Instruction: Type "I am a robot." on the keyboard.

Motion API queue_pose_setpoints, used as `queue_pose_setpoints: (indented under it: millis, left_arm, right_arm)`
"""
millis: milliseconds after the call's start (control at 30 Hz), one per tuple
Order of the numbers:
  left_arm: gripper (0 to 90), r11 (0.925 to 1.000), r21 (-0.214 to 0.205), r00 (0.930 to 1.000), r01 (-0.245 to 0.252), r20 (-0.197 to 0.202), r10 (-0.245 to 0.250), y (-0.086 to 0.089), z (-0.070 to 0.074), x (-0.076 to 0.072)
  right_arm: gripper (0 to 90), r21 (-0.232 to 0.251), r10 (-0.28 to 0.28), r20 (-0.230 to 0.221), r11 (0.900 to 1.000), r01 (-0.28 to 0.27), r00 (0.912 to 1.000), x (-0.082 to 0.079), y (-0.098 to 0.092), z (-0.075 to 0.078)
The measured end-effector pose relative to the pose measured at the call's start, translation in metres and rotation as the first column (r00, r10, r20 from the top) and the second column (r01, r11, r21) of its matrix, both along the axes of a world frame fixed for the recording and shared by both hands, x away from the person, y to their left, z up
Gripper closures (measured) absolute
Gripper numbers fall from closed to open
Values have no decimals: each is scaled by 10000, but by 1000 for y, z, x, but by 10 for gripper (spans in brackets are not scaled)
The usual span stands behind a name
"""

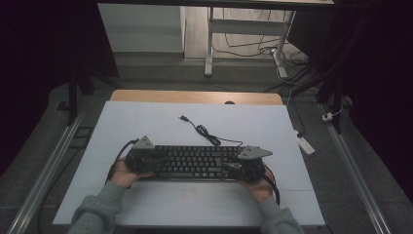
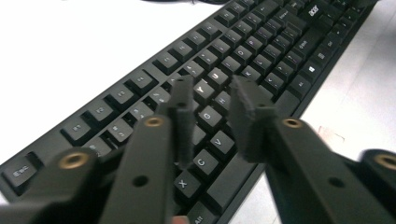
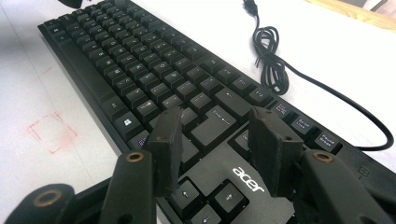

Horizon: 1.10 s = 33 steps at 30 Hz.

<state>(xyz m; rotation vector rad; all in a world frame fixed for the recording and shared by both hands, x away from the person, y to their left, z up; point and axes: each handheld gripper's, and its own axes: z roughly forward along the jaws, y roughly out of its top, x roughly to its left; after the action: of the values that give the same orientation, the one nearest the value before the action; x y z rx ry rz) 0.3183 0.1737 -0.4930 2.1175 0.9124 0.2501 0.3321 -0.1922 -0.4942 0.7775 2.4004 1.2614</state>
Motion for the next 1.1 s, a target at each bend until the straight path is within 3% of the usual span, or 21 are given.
queue_pose_setpoints:
  millis: [133, 400, 1100]
  left_arm:
    - [891, 9995, 98, 9994, 288, -179, -286, -7, -3, 0]
    - [893, 9968, 398, 9971, 691, -352, -677, -21, -9, 0]
    - [890, 9943, 787, 9960, 725, -575, -681, -33, -22, 2]
  right_arm:
    - [548, -32, 16, -31, 10000, -17, 10000, 0, 0, -1]
    - [546, -132, 37, -59, 9999, -38, 10000, 1, 1, -2]
    - [543, -262, 41, -106, 9996, -44, 9999, 1, 2, -3]
